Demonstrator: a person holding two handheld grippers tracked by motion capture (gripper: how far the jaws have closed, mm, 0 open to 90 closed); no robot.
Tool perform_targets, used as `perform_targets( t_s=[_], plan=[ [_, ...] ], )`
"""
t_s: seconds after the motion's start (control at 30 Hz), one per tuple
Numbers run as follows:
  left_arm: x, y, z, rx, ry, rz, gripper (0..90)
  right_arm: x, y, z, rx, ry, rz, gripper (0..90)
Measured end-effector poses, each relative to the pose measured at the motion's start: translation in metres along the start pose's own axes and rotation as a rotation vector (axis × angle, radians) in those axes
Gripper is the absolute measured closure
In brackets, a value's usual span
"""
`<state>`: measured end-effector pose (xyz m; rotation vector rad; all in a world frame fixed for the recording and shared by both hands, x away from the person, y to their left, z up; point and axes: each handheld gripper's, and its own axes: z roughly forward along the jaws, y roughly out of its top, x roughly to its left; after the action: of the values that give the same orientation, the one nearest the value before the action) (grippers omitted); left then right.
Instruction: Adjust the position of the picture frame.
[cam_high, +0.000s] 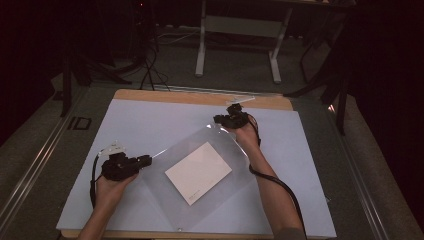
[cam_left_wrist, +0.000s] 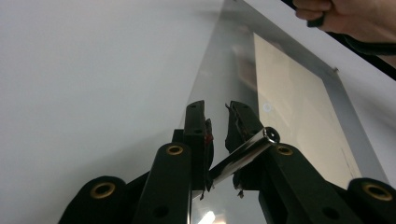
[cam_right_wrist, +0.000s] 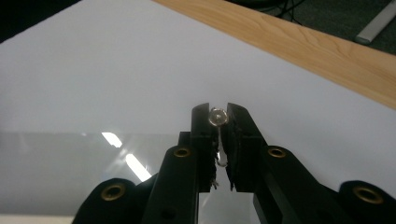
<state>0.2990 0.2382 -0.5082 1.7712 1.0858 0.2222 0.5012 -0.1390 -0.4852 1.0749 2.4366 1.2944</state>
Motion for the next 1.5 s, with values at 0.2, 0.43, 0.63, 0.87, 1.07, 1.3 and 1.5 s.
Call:
perform_targets(
  t_s=[0.2,0.43,0.63,0.87,1.07,1.3,1.5],
  plan=[
    [0.007,0.019,0.005,-0.015,0.003,-0.007,79.2,-0.005,-0.014,-0.017,0.001,0.004,0.048,82.4],
    [0.012,0.042,0.015,-0.005,0.003,0.007,80.4,-0.01,-0.029,-0.041,-0.012,0.008,0.1,81.7],
    [0.016,0.062,0.032,0.011,-0.008,0.011,81.3,-0.014,-0.045,-0.066,-0.025,0.008,0.15,80.9],
    [0.022,0.079,0.064,0.055,-0.004,0.012,82.1,-0.019,-0.067,-0.092,-0.045,-0.021,0.181,80.6],
    [0.03,0.085,0.097,0.113,0.013,-0.007,82.9,-0.025,-0.078,-0.103,-0.044,-0.043,0.2,79.5],
    [0.043,0.075,0.123,0.182,0.064,-0.043,83.2,-0.03,-0.085,-0.095,-0.026,-0.077,0.196,78.8],
    [0.043,0.07,0.13,0.176,0.082,-0.038,83.0,-0.033,-0.098,-0.083,-0.002,-0.098,0.209,80.2]
  ],
)
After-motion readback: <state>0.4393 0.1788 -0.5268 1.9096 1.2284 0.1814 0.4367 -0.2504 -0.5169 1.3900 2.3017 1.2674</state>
